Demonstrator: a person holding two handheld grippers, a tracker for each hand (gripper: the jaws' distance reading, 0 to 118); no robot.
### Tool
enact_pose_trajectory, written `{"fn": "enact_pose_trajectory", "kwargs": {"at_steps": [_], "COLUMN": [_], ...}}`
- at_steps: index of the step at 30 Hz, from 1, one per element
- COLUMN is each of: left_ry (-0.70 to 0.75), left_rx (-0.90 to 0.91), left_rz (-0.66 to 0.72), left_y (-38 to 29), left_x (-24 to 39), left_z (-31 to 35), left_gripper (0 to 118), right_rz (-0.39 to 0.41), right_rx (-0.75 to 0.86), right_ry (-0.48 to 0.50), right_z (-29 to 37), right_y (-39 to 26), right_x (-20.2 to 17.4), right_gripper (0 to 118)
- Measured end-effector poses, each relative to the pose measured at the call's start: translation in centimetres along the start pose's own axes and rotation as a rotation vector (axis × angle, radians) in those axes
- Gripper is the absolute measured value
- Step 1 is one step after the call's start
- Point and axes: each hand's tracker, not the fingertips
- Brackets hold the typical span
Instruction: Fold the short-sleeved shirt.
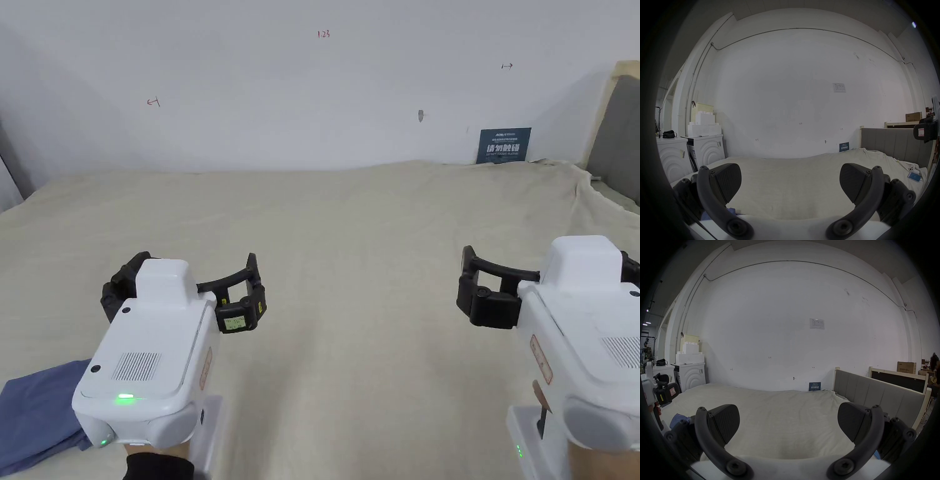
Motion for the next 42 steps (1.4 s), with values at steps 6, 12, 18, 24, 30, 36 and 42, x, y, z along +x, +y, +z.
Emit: {"fn": "enact_pose_trajectory", "kwargs": {"at_steps": [6, 12, 18, 24, 30, 36, 42], "left_ry": [0.002, 0.003, 0.003, 0.000, -0.002, -0.002, -0.001], "left_rx": [0.001, 0.000, 0.001, 0.005, 0.004, 0.005, 0.006], "left_rz": [0.002, 0.003, 0.003, -0.002, -0.005, -0.006, -0.003], "left_y": [0.07, 0.08, 0.10, 0.12, 0.14, 0.06, 0.10], "left_x": [-0.09, -0.10, -0.07, -0.01, 0.11, 0.18, 0.11], "left_z": [-0.02, 0.00, 0.09, 0.10, 0.04, 0.07, 0.08], "left_gripper": [118, 118, 118, 118, 118, 118, 118], "right_rz": [0.001, 0.003, 0.005, 0.004, -0.002, 0.002, 0.005], "right_rx": [0.004, 0.007, 0.005, 0.007, 0.013, 0.016, 0.014], "right_ry": [0.000, 0.001, 0.002, 0.003, 0.003, 0.000, -0.006], "right_z": [0.06, 0.08, 0.08, 0.09, 0.13, 0.16, 0.07], "right_y": [0.08, 0.09, 0.04, 0.08, 0.16, 0.27, 0.26], "right_x": [0.02, -0.02, -0.05, -0.07, 0.01, -0.01, -0.10], "right_gripper": [118, 118, 118, 118, 118, 118, 118]}}
